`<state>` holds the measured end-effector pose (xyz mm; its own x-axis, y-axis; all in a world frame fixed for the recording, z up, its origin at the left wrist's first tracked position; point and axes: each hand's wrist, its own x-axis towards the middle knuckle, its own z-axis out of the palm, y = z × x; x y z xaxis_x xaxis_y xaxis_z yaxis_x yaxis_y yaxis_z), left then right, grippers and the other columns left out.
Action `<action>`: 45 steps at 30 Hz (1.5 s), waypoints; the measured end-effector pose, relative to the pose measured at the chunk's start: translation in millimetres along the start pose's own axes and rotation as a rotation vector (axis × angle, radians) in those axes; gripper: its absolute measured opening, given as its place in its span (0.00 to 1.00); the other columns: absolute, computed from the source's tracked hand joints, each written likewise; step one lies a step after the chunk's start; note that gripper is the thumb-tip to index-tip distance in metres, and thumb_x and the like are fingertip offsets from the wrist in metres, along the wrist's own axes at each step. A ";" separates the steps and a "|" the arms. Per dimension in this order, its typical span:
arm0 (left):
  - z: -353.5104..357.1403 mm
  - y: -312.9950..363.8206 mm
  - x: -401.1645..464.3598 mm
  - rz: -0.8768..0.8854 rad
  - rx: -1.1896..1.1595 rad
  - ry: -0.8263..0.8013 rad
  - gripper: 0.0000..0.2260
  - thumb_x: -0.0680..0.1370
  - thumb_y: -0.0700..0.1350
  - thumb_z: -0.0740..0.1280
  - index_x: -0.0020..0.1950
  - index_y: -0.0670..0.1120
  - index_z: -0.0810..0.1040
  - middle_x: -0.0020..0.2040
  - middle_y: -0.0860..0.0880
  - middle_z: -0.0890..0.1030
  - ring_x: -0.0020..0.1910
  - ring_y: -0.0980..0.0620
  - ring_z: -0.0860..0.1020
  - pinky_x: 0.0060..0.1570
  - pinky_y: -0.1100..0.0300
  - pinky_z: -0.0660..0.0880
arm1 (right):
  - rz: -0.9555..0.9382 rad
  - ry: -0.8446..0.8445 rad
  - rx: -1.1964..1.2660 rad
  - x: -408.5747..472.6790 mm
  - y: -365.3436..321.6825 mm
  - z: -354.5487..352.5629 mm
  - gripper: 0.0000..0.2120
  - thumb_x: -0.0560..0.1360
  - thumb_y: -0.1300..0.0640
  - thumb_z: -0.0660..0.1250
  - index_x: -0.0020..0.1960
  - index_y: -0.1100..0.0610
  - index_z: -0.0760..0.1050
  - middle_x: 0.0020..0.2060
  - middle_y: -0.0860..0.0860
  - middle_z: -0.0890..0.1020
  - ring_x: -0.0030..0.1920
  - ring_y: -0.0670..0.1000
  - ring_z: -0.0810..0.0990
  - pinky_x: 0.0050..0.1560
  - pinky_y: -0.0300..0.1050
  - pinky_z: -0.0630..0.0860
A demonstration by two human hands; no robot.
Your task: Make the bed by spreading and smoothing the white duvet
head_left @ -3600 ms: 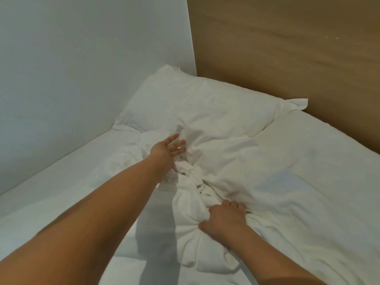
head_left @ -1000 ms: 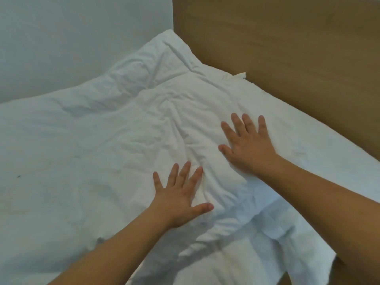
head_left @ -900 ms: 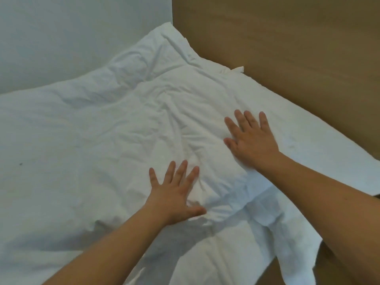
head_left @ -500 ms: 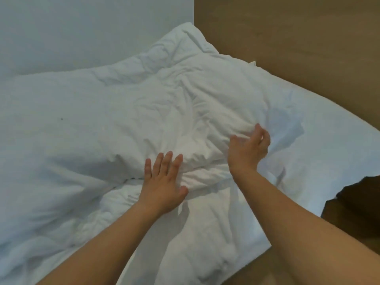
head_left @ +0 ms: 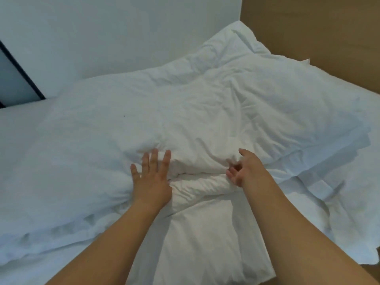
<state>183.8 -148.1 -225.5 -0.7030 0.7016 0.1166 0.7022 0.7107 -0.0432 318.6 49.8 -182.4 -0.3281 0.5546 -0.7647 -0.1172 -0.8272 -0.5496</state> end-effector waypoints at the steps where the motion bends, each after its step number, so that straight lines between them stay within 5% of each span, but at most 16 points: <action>1: 5.4 -0.6 3.7 -0.001 0.017 0.017 0.43 0.74 0.53 0.62 0.78 0.55 0.35 0.80 0.47 0.41 0.78 0.43 0.44 0.72 0.34 0.48 | 0.025 0.011 0.004 5.3 2.7 1.2 0.15 0.76 0.49 0.67 0.59 0.56 0.76 0.43 0.50 0.79 0.43 0.49 0.78 0.50 0.44 0.74; 5: 19.2 -1.6 31.3 -0.030 0.049 -0.024 0.47 0.72 0.58 0.62 0.77 0.55 0.30 0.80 0.47 0.40 0.78 0.43 0.43 0.71 0.33 0.44 | 0.075 -0.049 0.057 12.6 12.3 21.2 0.07 0.73 0.53 0.71 0.40 0.54 0.75 0.34 0.48 0.74 0.33 0.48 0.72 0.37 0.41 0.72; 10: 12.6 -17.0 45.3 0.006 0.119 -0.003 0.47 0.73 0.53 0.68 0.79 0.52 0.36 0.78 0.44 0.55 0.73 0.41 0.60 0.65 0.40 0.66 | -0.104 -0.214 0.172 6.8 -2.1 41.9 0.12 0.77 0.56 0.68 0.60 0.57 0.78 0.50 0.55 0.83 0.45 0.55 0.82 0.45 0.54 0.80; 14: -60.4 -18.8 58.6 0.040 -0.049 0.038 0.22 0.76 0.45 0.62 0.70 0.54 0.69 0.67 0.46 0.75 0.57 0.41 0.78 0.50 0.51 0.76 | -0.276 -0.046 0.253 -7.0 -33.0 45.2 0.11 0.72 0.56 0.73 0.53 0.54 0.78 0.50 0.52 0.84 0.45 0.54 0.83 0.51 0.53 0.81; 17: -130.1 -22.2 60.7 0.147 0.009 -0.105 0.19 0.75 0.45 0.63 0.64 0.59 0.76 0.59 0.49 0.80 0.56 0.44 0.79 0.50 0.56 0.74 | -0.304 0.089 0.330 -19.1 -39.2 39.3 0.14 0.68 0.55 0.74 0.53 0.53 0.76 0.46 0.50 0.81 0.41 0.52 0.81 0.38 0.45 0.79; 20: -122.9 -25.0 33.4 0.233 0.078 -0.349 0.21 0.77 0.46 0.61 0.70 0.59 0.72 0.67 0.48 0.76 0.64 0.45 0.75 0.61 0.53 0.73 | -0.346 0.051 0.360 -22.3 -12.5 29.4 0.23 0.67 0.55 0.75 0.60 0.54 0.74 0.49 0.53 0.81 0.44 0.54 0.83 0.42 0.51 0.82; 22: -74.0 -20.6 4.3 0.221 0.156 -0.564 0.27 0.80 0.47 0.58 0.78 0.56 0.58 0.77 0.47 0.63 0.72 0.45 0.67 0.68 0.48 0.67 | -0.256 0.004 0.292 -17.9 12.0 12.5 0.28 0.65 0.51 0.75 0.63 0.53 0.74 0.54 0.53 0.82 0.48 0.55 0.83 0.47 0.53 0.81; 24: -32.0 -13.5 -15.6 0.107 0.222 -0.695 0.34 0.80 0.48 0.58 0.80 0.54 0.42 0.80 0.49 0.47 0.76 0.40 0.56 0.68 0.38 0.63 | -0.135 -0.016 0.221 -17.5 26.5 -4.7 0.13 0.71 0.50 0.71 0.53 0.53 0.77 0.49 0.51 0.82 0.44 0.54 0.81 0.52 0.50 0.79; 27: -26.2 12.5 -18.4 0.093 0.190 -0.524 0.39 0.77 0.54 0.61 0.79 0.48 0.40 0.80 0.49 0.42 0.75 0.38 0.52 0.63 0.30 0.62 | -0.166 -0.038 0.197 -25.1 20.4 -9.8 0.07 0.74 0.52 0.69 0.42 0.54 0.74 0.42 0.50 0.78 0.39 0.51 0.77 0.54 0.48 0.77; 30: -33.9 37.3 -11.1 0.191 0.085 -0.242 0.46 0.73 0.60 0.67 0.79 0.49 0.41 0.79 0.44 0.46 0.75 0.36 0.54 0.64 0.33 0.62 | -0.177 -0.087 0.197 -24.0 1.8 -10.5 0.07 0.74 0.52 0.72 0.45 0.55 0.77 0.42 0.50 0.82 0.43 0.52 0.82 0.55 0.49 0.78; 32: -30.3 46.3 -10.5 0.200 0.040 -0.222 0.47 0.73 0.59 0.68 0.79 0.50 0.39 0.79 0.41 0.47 0.74 0.33 0.56 0.64 0.37 0.65 | -0.153 -0.103 0.239 -20.7 -10.9 -11.6 0.08 0.74 0.54 0.72 0.49 0.57 0.79 0.38 0.52 0.85 0.39 0.53 0.84 0.50 0.51 0.80; 34: -23.5 46.9 -10.3 0.232 0.021 -0.208 0.40 0.76 0.52 0.66 0.79 0.49 0.43 0.78 0.40 0.54 0.70 0.35 0.64 0.59 0.43 0.72 | -0.204 -0.126 0.239 -19.6 -21.4 -9.5 0.14 0.73 0.56 0.74 0.57 0.57 0.79 0.47 0.54 0.85 0.46 0.54 0.84 0.53 0.53 0.80; 37: -25.8 33.3 4.8 0.307 -0.011 -0.158 0.22 0.76 0.42 0.59 0.71 0.52 0.67 0.62 0.46 0.77 0.56 0.42 0.78 0.49 0.52 0.75 | -0.330 -0.082 0.203 -21.7 -24.4 -4.5 0.18 0.71 0.58 0.75 0.60 0.56 0.77 0.55 0.53 0.83 0.50 0.53 0.83 0.57 0.51 0.79; 40: -33.5 31.9 16.1 0.298 0.055 -0.338 0.18 0.75 0.42 0.59 0.63 0.54 0.75 0.56 0.48 0.80 0.53 0.44 0.79 0.46 0.56 0.71 | -0.338 -0.030 0.334 -17.2 -25.8 -22.2 0.19 0.71 0.52 0.75 0.59 0.54 0.78 0.53 0.52 0.83 0.49 0.52 0.82 0.56 0.52 0.79; 42: -33.9 45.1 13.5 0.289 0.106 -0.322 0.21 0.75 0.44 0.61 0.68 0.50 0.70 0.61 0.47 0.78 0.56 0.43 0.77 0.49 0.54 0.72 | -0.366 0.010 0.426 -12.4 -43.0 -42.0 0.23 0.67 0.47 0.77 0.59 0.53 0.78 0.56 0.53 0.82 0.52 0.54 0.82 0.57 0.57 0.79; 45: -27.3 79.4 5.0 0.321 0.011 -0.164 0.40 0.74 0.55 0.66 0.79 0.50 0.46 0.72 0.42 0.65 0.63 0.41 0.71 0.51 0.50 0.74 | -0.556 0.056 0.405 -21.7 -82.9 -59.7 0.21 0.66 0.55 0.79 0.57 0.55 0.79 0.52 0.53 0.84 0.50 0.55 0.84 0.45 0.50 0.83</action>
<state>239.2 -89.6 -201.2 -0.4564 0.8874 -0.0655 0.8894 0.4528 -0.0629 391.4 111.7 -140.4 -0.0697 0.9013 -0.4276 -0.5982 -0.3808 -0.7051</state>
